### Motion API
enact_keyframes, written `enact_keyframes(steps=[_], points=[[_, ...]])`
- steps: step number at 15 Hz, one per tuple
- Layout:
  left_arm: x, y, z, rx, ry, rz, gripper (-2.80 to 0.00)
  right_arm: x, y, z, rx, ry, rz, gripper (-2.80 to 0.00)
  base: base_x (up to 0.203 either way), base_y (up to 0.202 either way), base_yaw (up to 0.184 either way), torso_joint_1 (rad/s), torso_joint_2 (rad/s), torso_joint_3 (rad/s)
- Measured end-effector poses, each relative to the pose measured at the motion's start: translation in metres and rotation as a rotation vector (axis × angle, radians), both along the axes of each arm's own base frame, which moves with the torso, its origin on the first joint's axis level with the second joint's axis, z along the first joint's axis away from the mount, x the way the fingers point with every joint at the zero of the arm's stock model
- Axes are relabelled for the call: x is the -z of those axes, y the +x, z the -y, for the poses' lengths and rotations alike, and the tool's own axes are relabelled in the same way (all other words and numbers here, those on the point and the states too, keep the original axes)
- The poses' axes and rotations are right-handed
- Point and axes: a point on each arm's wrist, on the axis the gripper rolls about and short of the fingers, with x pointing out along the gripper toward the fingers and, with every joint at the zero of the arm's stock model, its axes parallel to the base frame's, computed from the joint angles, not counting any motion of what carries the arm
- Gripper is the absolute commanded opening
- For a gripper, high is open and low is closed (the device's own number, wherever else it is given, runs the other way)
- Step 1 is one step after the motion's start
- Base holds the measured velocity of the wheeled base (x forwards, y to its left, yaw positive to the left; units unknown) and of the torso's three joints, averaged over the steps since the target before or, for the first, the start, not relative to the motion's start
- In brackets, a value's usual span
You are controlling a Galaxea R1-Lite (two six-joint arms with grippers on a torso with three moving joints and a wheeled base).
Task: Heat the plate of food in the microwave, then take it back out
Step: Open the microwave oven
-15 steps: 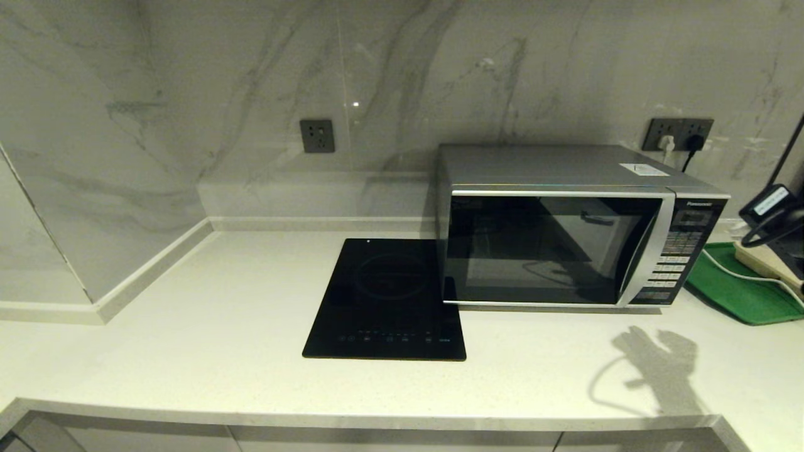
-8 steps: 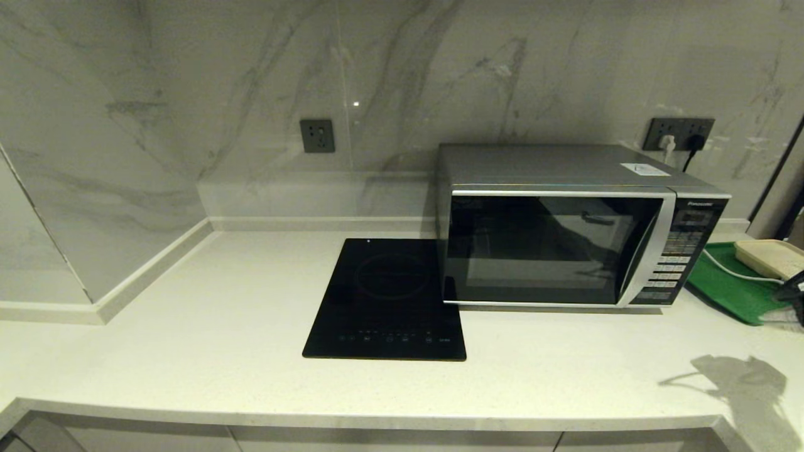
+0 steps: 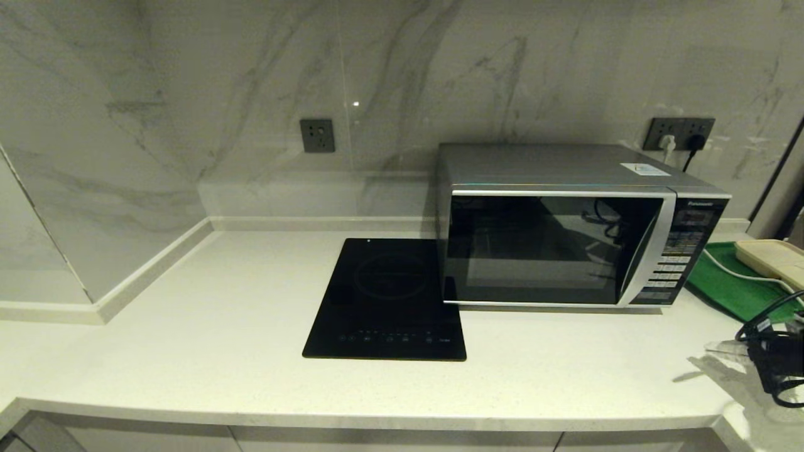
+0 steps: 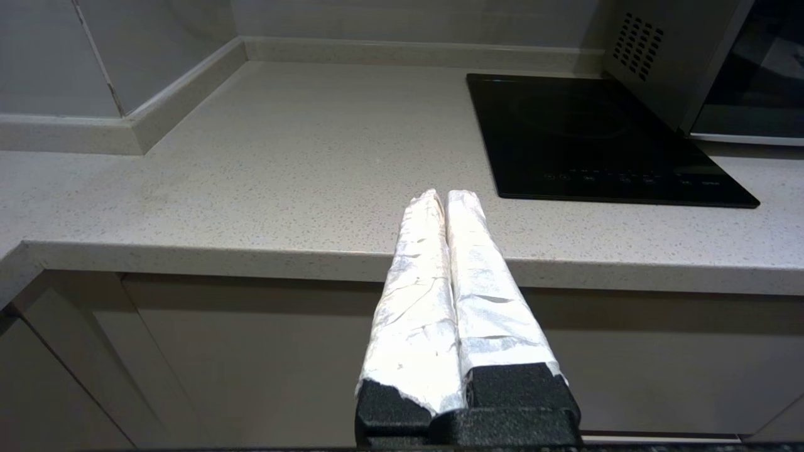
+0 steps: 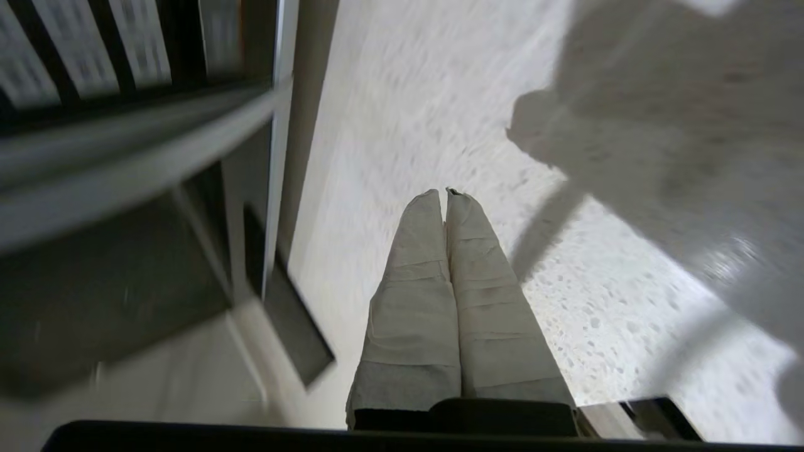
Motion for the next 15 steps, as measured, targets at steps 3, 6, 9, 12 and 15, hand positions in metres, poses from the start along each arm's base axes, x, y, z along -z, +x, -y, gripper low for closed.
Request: enact_keyframes(steps=[3,6,9,12,15], points=[[0.0,0.0,0.0,0.0,0.0,0.0,-2.8,0.009,0.002,0.001,-0.109,0.066,0.087,-2.8,0.0,0.0,0.0,0.0,0.0,0.0],[0.0,0.0,0.0,0.0,0.0,0.0,-2.8,0.01,-0.001,-0.003,-0.188,0.074,0.148,-2.8,0.0,0.0,0.0,0.0,0.0,0.0],[0.0,0.0,0.0,0.0,0.0,0.0,-2.8,0.011,0.002,-0.003,-0.203,0.063,0.157,-2.8,0.0,0.0,0.0,0.0,0.0,0.0],[0.0,0.0,0.0,0.0,0.0,0.0,-2.8,0.017,0.018,0.005,-0.214,0.045,0.173,-2.8,0.0,0.0,0.0,0.0,0.0,0.0],[0.0,0.0,0.0,0.0,0.0,0.0,-2.8,0.026,0.035,0.017,-0.225,0.017,0.199,-2.8,0.0,0.0,0.0,0.0,0.0,0.0]])
